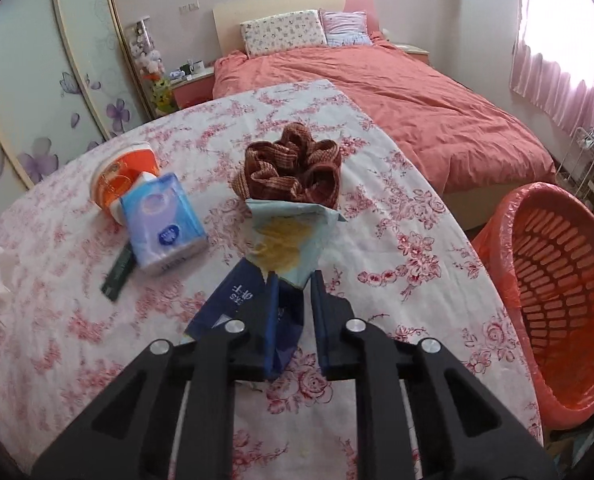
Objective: Collect trash
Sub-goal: 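Grasp the blue snack wrapper with the right tool while the left tool holds the tissue, then carry the tissue and wrapper over the orange basket and open both tools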
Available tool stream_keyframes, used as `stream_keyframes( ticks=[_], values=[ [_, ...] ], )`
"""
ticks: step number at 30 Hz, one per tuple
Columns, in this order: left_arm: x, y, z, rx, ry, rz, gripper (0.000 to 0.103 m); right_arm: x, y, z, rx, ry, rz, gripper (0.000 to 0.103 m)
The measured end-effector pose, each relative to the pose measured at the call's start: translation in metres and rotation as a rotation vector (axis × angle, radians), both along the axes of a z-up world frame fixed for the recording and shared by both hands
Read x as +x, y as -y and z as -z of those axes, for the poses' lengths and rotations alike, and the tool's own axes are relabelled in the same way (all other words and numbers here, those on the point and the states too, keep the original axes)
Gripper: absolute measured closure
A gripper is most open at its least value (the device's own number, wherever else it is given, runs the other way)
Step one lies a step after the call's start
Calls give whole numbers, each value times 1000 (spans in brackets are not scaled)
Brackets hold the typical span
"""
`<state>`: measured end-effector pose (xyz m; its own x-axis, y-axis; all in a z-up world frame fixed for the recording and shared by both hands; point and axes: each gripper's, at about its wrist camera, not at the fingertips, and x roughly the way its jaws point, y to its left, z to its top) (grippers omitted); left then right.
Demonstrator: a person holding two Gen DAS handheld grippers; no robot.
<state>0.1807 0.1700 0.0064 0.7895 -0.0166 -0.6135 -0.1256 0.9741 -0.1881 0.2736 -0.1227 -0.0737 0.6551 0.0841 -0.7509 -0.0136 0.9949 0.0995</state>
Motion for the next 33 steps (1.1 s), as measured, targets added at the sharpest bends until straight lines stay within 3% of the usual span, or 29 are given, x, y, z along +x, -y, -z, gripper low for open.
stream_keyframes(
  ticks=[13, 22, 33],
  values=[
    [1, 35, -4, -5, 5, 81, 66, -56, 59, -55, 49, 173, 67, 93],
    [0, 79, -11, -17, 17, 181, 66, -101, 103, -90, -17, 309, 158, 92],
    [6, 161, -18, -49, 25, 353, 66, -138, 161, -105, -86, 415, 294, 92]
  ],
)
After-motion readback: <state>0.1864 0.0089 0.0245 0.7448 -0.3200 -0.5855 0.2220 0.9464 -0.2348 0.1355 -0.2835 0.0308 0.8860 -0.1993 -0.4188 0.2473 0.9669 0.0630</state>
